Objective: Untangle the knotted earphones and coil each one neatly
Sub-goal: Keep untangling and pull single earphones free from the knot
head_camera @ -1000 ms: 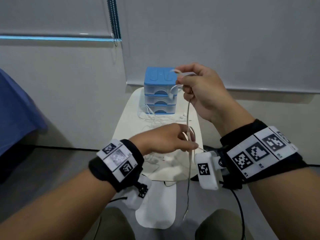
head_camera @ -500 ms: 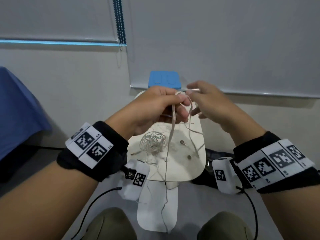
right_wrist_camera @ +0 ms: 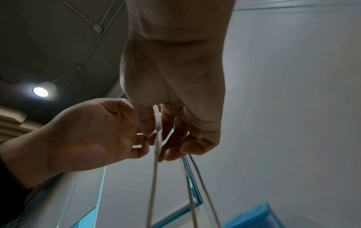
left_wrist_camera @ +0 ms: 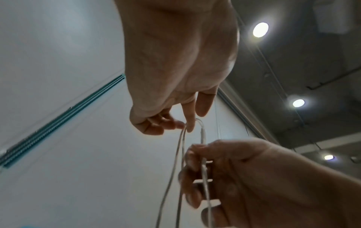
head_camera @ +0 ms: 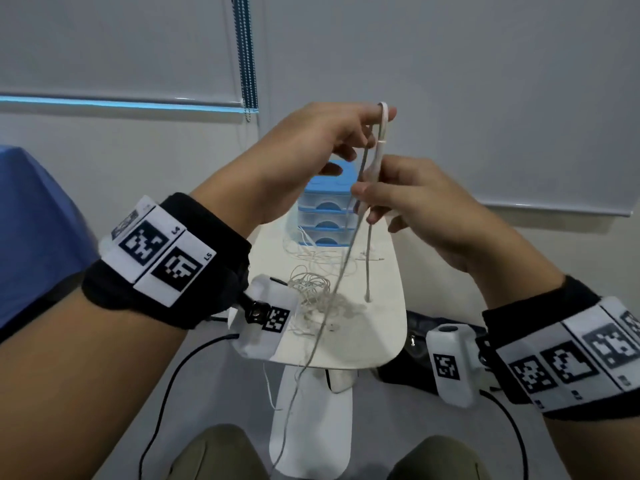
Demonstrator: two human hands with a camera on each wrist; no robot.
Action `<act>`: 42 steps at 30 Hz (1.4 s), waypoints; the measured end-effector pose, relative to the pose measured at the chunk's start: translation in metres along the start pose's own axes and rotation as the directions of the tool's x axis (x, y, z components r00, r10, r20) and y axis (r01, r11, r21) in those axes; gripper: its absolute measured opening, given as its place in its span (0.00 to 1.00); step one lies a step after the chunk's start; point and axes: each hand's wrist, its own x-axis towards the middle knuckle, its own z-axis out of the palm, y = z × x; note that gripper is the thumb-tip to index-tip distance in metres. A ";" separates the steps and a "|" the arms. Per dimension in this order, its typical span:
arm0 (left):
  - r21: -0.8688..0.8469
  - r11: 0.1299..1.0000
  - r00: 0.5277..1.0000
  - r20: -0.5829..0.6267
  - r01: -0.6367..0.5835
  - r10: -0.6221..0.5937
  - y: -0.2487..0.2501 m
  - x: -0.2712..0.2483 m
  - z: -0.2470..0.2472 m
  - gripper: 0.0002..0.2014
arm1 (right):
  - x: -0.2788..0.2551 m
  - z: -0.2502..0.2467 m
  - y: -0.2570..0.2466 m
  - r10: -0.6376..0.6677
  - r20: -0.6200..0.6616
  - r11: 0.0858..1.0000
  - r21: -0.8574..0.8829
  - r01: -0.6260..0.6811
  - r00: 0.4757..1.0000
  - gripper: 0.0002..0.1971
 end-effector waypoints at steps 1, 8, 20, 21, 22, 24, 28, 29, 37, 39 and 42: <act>0.079 0.996 0.999 -0.020 -0.035 0.036 0.004 -0.001 -0.001 0.25 | 0.000 0.002 -0.003 -0.003 -0.002 1.000 0.002 0.003 1.000 0.08; -0.043 0.985 0.965 -0.212 -0.169 0.156 -0.014 0.000 -0.022 0.18 | -0.002 -0.014 -0.027 -0.061 0.037 0.990 0.130 0.056 0.997 0.14; -0.486 0.867 0.993 0.079 0.111 -0.083 -0.058 -0.025 0.039 0.31 | 0.009 -0.021 -0.065 -0.176 -0.049 0.971 0.156 0.182 0.983 0.13; -0.482 0.870 0.994 0.085 0.102 -0.069 -0.058 -0.025 0.044 0.34 | 0.010 -0.021 -0.068 -0.189 -0.056 0.967 0.164 0.196 0.980 0.13; -0.479 0.873 0.995 0.078 0.094 -0.064 -0.058 -0.025 0.048 0.36 | 0.011 -0.021 -0.071 -0.202 -0.066 0.961 0.180 0.211 0.977 0.13; -0.486 0.871 0.997 0.036 0.073 -0.064 -0.056 -0.022 0.052 0.35 | 0.013 -0.023 -0.076 -0.221 -0.093 0.949 0.209 0.236 0.971 0.13; -0.508 0.861 0.999 0.001 0.033 -0.038 -0.055 -0.018 0.054 0.32 | 0.012 -0.029 -0.076 -0.254 -0.116 0.928 0.249 0.276 0.960 0.12; -0.504 0.863 0.999 -0.002 0.029 -0.034 -0.054 -0.016 0.055 0.32 | 0.012 -0.031 -0.074 -0.268 -0.121 0.917 0.271 0.292 0.956 0.12; -0.361 0.925 0.965 0.261 0.121 -0.025 -0.057 -0.023 0.055 0.21 | 0.017 -0.030 -0.053 -0.306 -0.151 0.776 0.532 0.338 0.940 0.08; -0.293 0.944 0.941 0.335 0.148 -0.043 -0.061 -0.026 0.057 0.13 | 0.022 -0.029 -0.047 -0.262 -0.178 0.763 0.564 0.317 0.948 0.06; -0.246 0.946 0.924 0.366 0.209 -0.109 -0.071 -0.033 0.054 0.10 | 0.029 -0.031 -0.032 -0.153 -0.281 0.796 0.533 0.287 0.947 0.06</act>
